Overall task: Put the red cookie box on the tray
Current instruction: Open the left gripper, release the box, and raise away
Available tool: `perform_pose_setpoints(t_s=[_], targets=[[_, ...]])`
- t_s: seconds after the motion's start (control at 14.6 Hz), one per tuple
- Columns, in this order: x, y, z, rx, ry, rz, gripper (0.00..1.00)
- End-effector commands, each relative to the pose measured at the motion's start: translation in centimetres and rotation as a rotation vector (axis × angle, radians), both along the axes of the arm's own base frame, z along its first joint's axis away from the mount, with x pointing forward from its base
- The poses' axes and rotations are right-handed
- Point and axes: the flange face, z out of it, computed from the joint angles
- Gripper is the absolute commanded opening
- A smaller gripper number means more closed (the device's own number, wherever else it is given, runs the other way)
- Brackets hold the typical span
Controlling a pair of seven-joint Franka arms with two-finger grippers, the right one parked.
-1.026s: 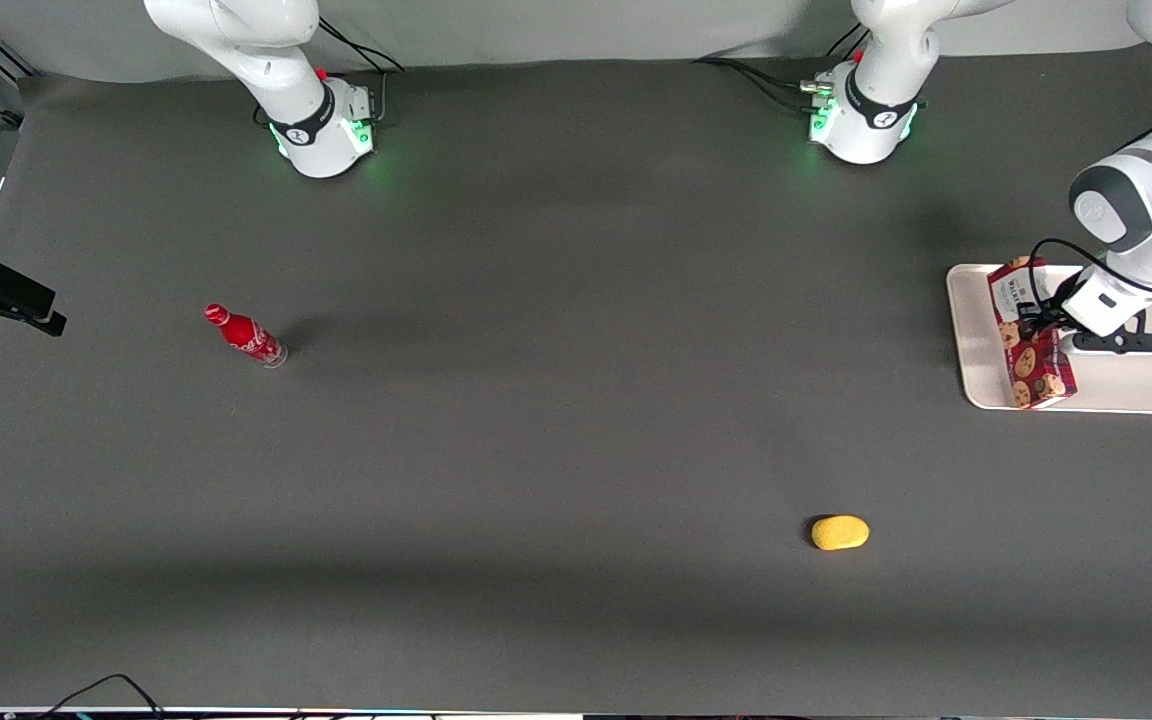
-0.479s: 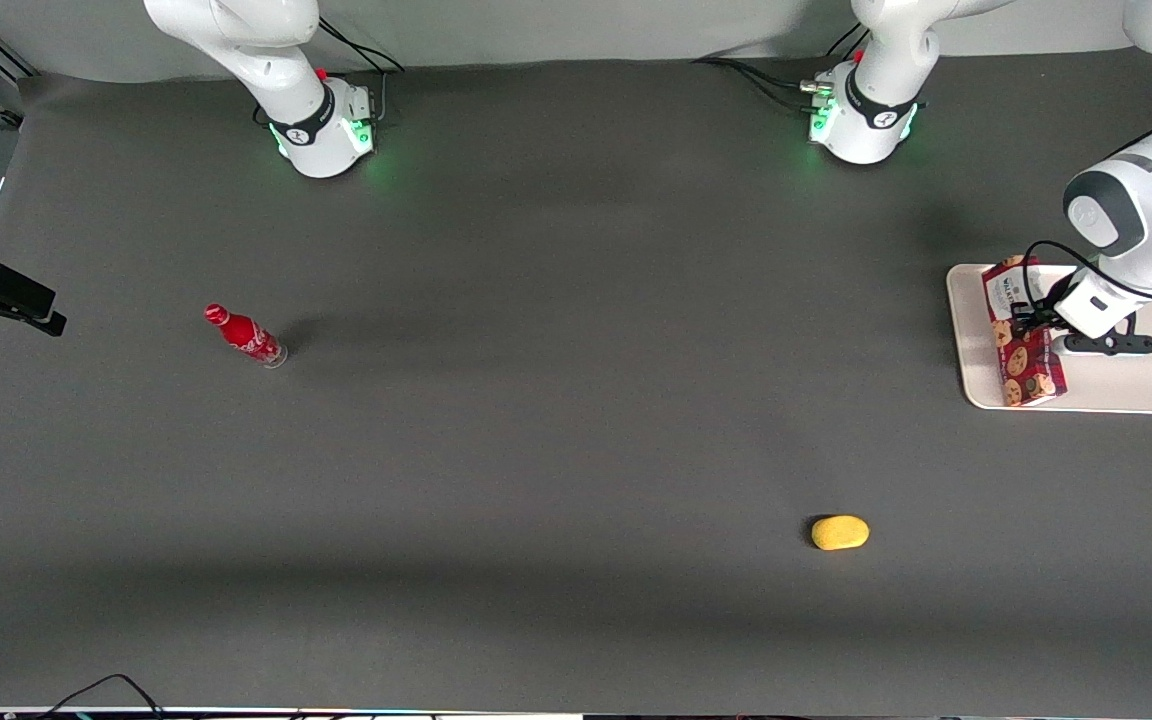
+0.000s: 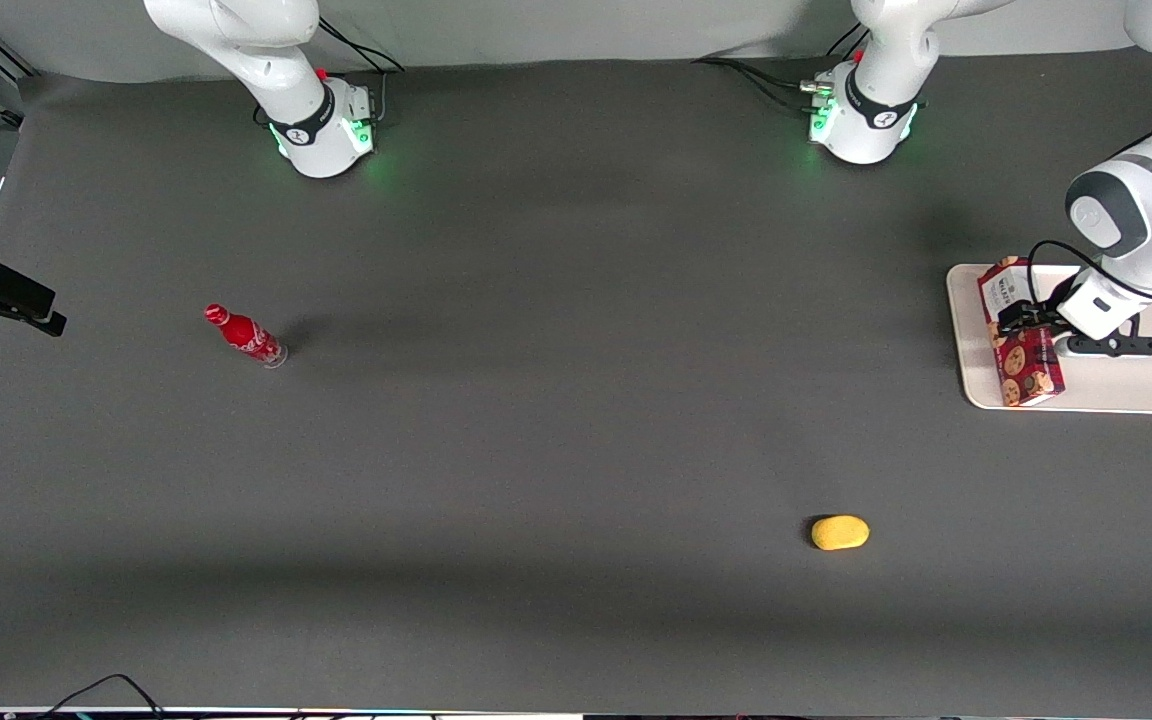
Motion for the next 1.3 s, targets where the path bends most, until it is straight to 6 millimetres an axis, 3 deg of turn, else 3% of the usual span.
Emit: perform_pose_setpoints(t_s=[0.0,0.27,0.41,0.55,0.68,0.89,1.09,1.23], targets=[[3.4,0.6,4.3,-0.012,-0.026,0.005,1.0],[7.5,1.5,11.0,-0.045,-0.044,0.029,1.0],[9.6,1.0,14.8,-0.086,-0.053,0.106,1.0],[11.8,-1.3,18.8,-0.096,-0.073,0.141,1.0],[12.8,-3.9,22.0,-0.11,-0.071,0.18,1.0],[13.5,-8.4,26.5,-0.099,-0.052,0.207,1.0],[14.3,-14.1,31.1,-0.018,-0.031,0.232,1.0],[14.1,-17.3,33.3,0.035,-0.031,0.187,1.0]])
